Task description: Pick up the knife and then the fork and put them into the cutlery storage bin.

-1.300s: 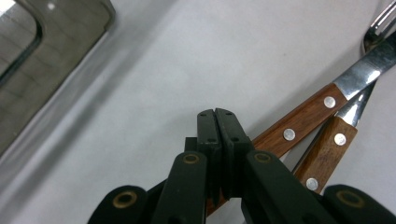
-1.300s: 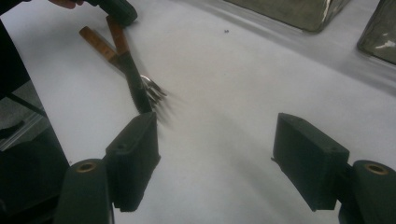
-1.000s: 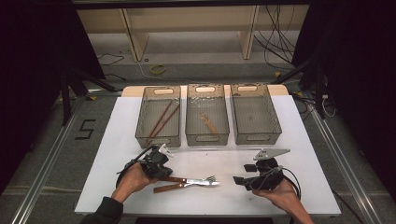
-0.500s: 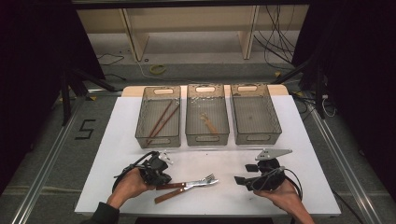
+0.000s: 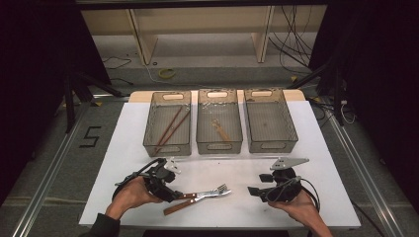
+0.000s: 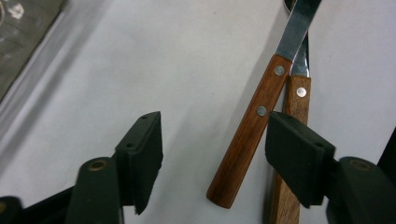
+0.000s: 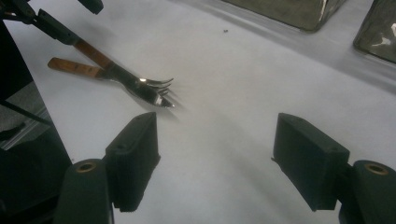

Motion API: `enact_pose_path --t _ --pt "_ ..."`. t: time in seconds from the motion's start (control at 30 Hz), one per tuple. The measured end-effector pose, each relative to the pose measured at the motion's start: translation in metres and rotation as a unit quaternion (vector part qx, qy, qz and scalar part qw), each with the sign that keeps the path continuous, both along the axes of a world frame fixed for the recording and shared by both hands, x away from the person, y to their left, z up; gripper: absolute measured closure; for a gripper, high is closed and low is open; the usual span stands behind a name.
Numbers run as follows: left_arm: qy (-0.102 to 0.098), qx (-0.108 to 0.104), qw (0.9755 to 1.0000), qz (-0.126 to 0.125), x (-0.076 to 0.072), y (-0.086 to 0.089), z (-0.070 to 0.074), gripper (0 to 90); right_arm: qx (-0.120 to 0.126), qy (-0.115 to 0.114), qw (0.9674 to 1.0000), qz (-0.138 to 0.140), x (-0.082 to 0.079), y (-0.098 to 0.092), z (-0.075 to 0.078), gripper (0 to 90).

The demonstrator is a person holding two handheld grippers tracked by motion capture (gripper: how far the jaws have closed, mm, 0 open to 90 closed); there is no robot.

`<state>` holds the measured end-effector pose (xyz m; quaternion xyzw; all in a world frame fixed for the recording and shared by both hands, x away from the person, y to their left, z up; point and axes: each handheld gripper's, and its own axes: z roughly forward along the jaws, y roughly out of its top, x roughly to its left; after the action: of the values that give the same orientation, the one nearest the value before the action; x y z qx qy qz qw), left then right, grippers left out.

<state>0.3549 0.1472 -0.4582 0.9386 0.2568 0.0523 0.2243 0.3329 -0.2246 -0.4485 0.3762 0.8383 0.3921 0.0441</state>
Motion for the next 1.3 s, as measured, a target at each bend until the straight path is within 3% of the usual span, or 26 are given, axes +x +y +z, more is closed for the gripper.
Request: enact_pose_path --t 0.23,0.47,0.7,0.93,1.3 --pt "0.006 0.027 0.9993 -0.025 -0.002 -0.004 -0.007 30.0 0.000 0.003 1.0000 0.001 0.000 0.000 0.000 31.6" --pt "0.004 0.045 0.9984 -0.034 -0.003 -0.008 -0.011 33.0 -0.001 0.003 1.0000 0.001 0.000 0.000 0.000 31.7" --pt "-0.001 0.060 0.9968 -0.052 -0.005 -0.014 -0.015 43.1 -0.001 0.003 1.0000 0.000 0.000 0.000 0.000 31.8" --pt "0.012 0.062 0.9952 -0.074 -0.007 -0.017 -0.015 57.6 -0.001 0.004 1.0000 0.000 0.000 0.001 0.000 32.0" --pt "0.024 0.082 0.9921 -0.092 -0.007 -0.023 -0.013 68.1 -0.001 0.004 1.0000 0.002 0.001 0.001 0.000 32.2"
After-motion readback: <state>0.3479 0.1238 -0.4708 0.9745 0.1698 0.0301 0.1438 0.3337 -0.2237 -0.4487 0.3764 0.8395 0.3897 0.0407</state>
